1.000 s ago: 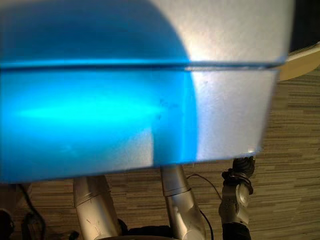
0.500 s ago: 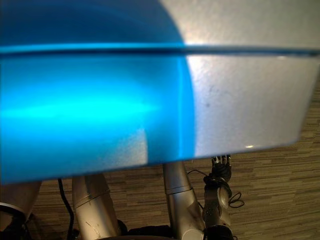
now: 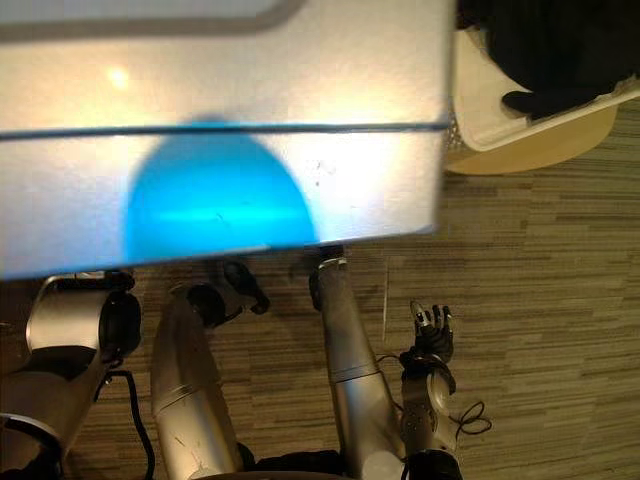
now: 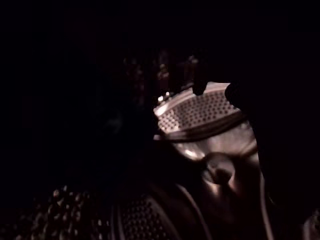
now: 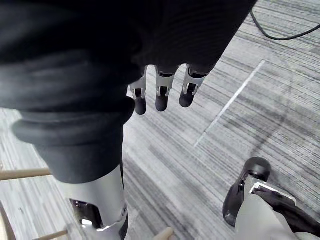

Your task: Pick up the laundry basket with both hands and put the clothes into the washing machine.

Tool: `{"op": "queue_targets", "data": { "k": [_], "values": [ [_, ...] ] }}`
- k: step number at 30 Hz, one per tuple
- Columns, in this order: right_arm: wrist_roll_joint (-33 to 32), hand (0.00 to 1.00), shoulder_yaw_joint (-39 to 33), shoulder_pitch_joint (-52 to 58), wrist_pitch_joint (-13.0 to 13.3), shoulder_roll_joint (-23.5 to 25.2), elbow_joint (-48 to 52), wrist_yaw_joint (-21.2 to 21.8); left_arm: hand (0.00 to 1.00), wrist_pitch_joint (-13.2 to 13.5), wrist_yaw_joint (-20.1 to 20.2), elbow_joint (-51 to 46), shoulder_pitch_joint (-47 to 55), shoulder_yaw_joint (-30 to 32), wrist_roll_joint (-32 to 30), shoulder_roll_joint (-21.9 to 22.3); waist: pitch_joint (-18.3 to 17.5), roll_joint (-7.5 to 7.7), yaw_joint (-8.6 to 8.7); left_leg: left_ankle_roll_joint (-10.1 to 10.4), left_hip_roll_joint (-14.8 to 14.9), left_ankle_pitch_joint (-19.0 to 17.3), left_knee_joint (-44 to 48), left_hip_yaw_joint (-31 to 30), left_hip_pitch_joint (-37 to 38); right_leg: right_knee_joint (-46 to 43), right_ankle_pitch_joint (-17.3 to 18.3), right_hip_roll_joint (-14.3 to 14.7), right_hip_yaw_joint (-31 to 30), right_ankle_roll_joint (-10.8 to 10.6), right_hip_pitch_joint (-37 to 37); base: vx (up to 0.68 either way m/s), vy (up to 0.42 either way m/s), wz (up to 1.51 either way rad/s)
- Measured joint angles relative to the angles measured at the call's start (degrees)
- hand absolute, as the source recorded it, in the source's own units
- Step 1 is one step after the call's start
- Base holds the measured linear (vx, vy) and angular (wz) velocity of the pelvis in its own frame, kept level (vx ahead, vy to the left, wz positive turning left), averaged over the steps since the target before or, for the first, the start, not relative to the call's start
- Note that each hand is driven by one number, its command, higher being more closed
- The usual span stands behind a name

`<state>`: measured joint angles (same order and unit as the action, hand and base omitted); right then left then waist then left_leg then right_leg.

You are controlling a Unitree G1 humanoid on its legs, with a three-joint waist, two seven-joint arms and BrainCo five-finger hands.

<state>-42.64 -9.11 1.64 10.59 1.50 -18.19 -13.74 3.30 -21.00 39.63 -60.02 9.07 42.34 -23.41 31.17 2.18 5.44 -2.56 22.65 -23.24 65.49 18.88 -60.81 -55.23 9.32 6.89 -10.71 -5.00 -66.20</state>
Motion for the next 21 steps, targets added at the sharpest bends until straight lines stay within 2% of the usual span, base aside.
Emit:
{"op": "queue_targets", "data": {
  "k": [5,6,7,9,10,12,17,19,21],
  "values": [
    [0.06,0.00,-0.14,-0.05,-1.61,-0.16,-0.04,-0.10,0.00,-0.86,3.71,-4.60,11.42,-2.68,-1.83,3.63,-0.09,-0.45,-0.46,0.93,-1.58,0.54,-3.63,-0.31,6.44,1.84,1.15,-1.24,0.95,0.55,6.36,0.09,-0.023,0.16],
    [0.39,0.00,-0.80,-0.02,-2.09,-0.25,-0.56,-0.12,0.00,-0.81,4.57,-6.33,16.43,-2.76,-1.63,6.81,-0.47,-1.29,-1.38,1.14,-1.75,0.64,-5.12,-0.29,9.33,2.96,1.58,-1.46,1.31,0.90,9.20,0.07,-0.022,0.11],
    [0.53,0.00,-1.10,-0.02,-2.11,-0.32,-0.80,-0.12,0.00,-0.81,4.72,-6.45,17.45,-2.78,-1.52,7.64,-0.69,-1.69,-1.44,1.19,-1.77,0.67,-5.42,-0.32,9.90,3.23,1.65,-1.52,1.43,0.93,9.87,0.15,-0.045,0.18],
    [0.60,0.00,-2.05,-0.31,-2.28,-1.70,-3.35,-0.10,0.00,-0.82,4.97,-6.62,25.68,-3.15,-2.26,13.15,-2.62,-4.10,-2.14,1.91,-3.07,1.04,-8.63,-0.26,14.37,5.25,2.36,-2.50,1.80,1.20,14.29,0.14,-0.041,0.23],
    [0.62,0.00,-2.13,-0.29,-2.31,-2.02,-4.12,-0.12,0.00,-0.81,5.16,-6.67,27.86,-3.58,-2.83,14.15,-3.14,-4.71,-2.39,2.11,-3.60,1.17,-9.63,-0.14,15.60,5.92,2.40,-2.88,1.89,1.24,15.42,0.13,-0.033,0.13],
    [1.42,0.00,-2.48,-0.25,-2.65,-2.59,-8.70,-0.08,0.00,-0.78,6.18,-6.65,36.71,-5.00,-8.51,17.90,-5.80,-6.45,-3.34,2.83,-4.95,1.65,-13.61,0.28,20.80,8.75,2.43,-3.48,1.67,1.28,20.16,0.12,-0.033,0.08],
    [2.86,0.00,-4.43,0.43,-4.32,-1.87,-18.67,0.15,0.00,-0.52,8.54,1.69,49.65,-3.28,-15.25,24.82,-11.62,-7.05,-3.58,3.87,-7.77,4.03,-23.57,1.28,31.77,16.56,1.89,-5.50,2.33,1.43,30.86,0.15,-0.037,0.14],
    [3.48,0.00,-5.68,1.05,-4.78,-1.62,-21.91,0.29,0.00,-0.83,9.75,6.53,52.93,-0.17,-19.38,26.76,-13.66,-6.95,-3.62,4.13,-8.45,5.20,-27.58,1.58,35.43,20.64,0.87,-5.93,2.72,1.57,34.80,0.18,-0.011,0.10],
    [5.10,0.00,-9.76,1.44,-5.75,-0.29,-26.27,0.63,0.00,-1.61,10.98,12.07,56.49,5.82,-23.04,27.72,-16.31,-6.26,-3.63,4.60,-9.78,7.49,-33.72,1.96,39.88,26.24,-0.79,-6.60,3.10,1.66,39.42,0.18,-0.025,0.10]
  ]
}}
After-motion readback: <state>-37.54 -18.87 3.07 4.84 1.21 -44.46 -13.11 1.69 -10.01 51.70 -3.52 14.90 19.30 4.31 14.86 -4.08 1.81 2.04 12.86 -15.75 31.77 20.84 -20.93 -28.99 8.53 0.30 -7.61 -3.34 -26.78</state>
